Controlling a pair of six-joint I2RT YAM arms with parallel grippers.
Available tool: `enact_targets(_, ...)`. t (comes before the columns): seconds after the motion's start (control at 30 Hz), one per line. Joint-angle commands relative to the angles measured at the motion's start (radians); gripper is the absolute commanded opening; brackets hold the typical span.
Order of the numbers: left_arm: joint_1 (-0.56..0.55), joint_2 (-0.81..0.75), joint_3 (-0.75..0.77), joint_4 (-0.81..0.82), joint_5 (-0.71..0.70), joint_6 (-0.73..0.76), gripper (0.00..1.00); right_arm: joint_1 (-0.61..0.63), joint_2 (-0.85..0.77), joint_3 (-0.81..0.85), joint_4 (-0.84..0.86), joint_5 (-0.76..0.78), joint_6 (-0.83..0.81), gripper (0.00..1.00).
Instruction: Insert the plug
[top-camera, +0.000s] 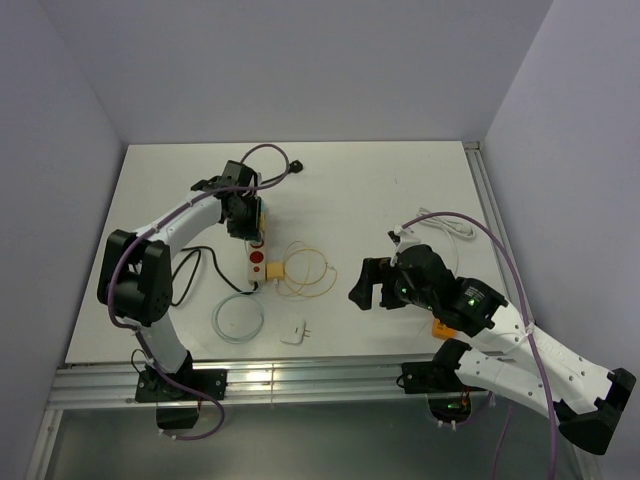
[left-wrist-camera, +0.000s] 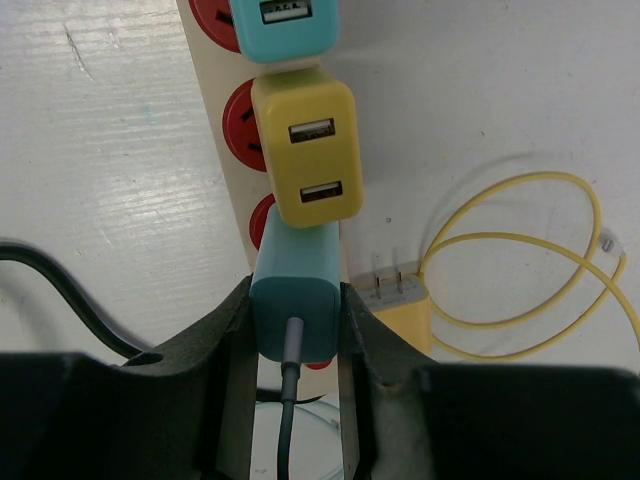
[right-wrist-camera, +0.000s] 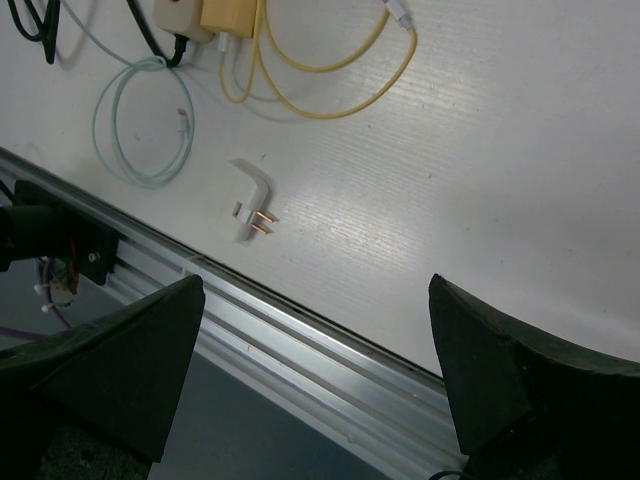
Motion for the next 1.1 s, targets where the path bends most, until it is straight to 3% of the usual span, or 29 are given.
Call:
enact_targets(0.0, 0.002, 0.003, 0.042, -0.006, 0.009, 0.009, 0.0, 0.005, -0.01, -0.001, 0.027, 0.009, 0.009, 1.0)
enact_targets(0.7, 0.002, 0.002, 0.021, -0.043, 0.022, 0.006, 0.0, 0.005, -0.028, -0.018, 0.038, -0.006, 0.022, 1.0)
enact_targets(1.07, 0.002, -0.086, -0.027, 0.003, 0.002, -0.016, 0.0, 0.004, -0.024, -0.04, 0.059, -0.017, 0.03, 1.0)
